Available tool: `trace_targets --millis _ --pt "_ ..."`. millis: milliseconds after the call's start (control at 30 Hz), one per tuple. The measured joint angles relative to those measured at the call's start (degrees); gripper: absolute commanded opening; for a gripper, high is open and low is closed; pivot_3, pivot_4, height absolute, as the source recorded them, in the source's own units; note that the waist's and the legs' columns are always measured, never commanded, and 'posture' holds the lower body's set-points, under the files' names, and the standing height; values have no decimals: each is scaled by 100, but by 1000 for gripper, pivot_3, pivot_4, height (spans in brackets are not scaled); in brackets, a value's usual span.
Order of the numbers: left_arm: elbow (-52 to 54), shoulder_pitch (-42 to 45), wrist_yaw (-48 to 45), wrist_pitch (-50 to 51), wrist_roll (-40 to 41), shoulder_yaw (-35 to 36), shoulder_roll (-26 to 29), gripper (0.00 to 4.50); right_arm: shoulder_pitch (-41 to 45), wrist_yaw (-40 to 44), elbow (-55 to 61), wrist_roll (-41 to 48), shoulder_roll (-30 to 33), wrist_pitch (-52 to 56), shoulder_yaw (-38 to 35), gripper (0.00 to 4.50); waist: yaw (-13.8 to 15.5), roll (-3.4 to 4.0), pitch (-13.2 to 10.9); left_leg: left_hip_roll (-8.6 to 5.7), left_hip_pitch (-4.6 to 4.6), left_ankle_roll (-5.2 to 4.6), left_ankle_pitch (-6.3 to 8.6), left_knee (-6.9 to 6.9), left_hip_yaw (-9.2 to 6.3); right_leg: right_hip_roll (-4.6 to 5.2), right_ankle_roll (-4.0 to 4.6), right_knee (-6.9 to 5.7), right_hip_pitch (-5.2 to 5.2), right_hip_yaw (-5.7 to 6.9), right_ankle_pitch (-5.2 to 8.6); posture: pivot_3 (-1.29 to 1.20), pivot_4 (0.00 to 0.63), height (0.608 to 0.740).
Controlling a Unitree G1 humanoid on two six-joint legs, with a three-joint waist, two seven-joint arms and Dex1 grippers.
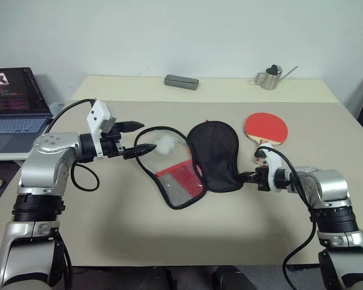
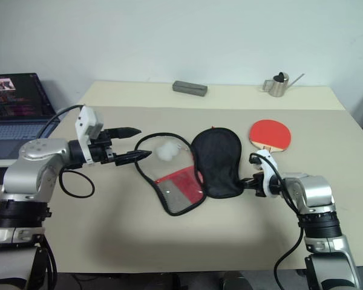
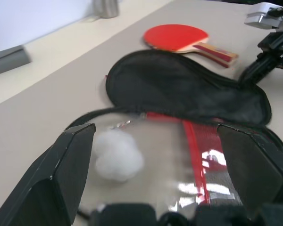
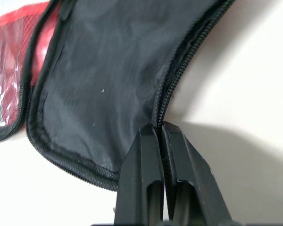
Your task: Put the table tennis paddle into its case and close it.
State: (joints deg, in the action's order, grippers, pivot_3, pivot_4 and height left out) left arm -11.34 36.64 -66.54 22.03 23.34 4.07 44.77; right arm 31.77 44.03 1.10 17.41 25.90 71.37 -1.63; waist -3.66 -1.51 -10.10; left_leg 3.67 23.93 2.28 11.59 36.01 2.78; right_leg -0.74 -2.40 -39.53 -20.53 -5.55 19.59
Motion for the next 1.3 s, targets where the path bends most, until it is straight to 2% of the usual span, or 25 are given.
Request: trace_targets --millis 233,700,800,1200,1300 --pt "1 15 -326 -6 -21 -133 69 4500 -5 -507 507 409 -439 676 37 50 2 -1 0 -3 16 0 0 0 -4 0 0 0 -15 0 0 0 150 740" --pt "48 -17 -302 -5 -59 -133 78 4500 132 -939 262 447 -348 411 92 50 30 -8 5 -5 46 0 -2 8 -1 0 0 -33 -60 -4 0 0 150 740" --pt "51 -35 -283 -9 -63 -133 77 4500 146 -1045 270 441 -237 425 33 655 40 -9 5 -5 46 0 -2 8 -2 0 0 -34 -62 -3 0 0 150 740" --pt "47 -36 -290 -102 -98 -134 72 4500 -116 -1309 1274 979 -107 1384 -565 4353 49 -10 6 -4 67 1 -2 7 -5 -1 0 -34 -82 -1 0 0 150 740" --pt "43 -35 -292 -120 -104 -139 46 4500 -149 -1249 1315 1129 -1 1391 -661 4435 47 -10 6 -5 67 0 -2 8 -3 0 0 -34 -82 -2 0 0 150 740"
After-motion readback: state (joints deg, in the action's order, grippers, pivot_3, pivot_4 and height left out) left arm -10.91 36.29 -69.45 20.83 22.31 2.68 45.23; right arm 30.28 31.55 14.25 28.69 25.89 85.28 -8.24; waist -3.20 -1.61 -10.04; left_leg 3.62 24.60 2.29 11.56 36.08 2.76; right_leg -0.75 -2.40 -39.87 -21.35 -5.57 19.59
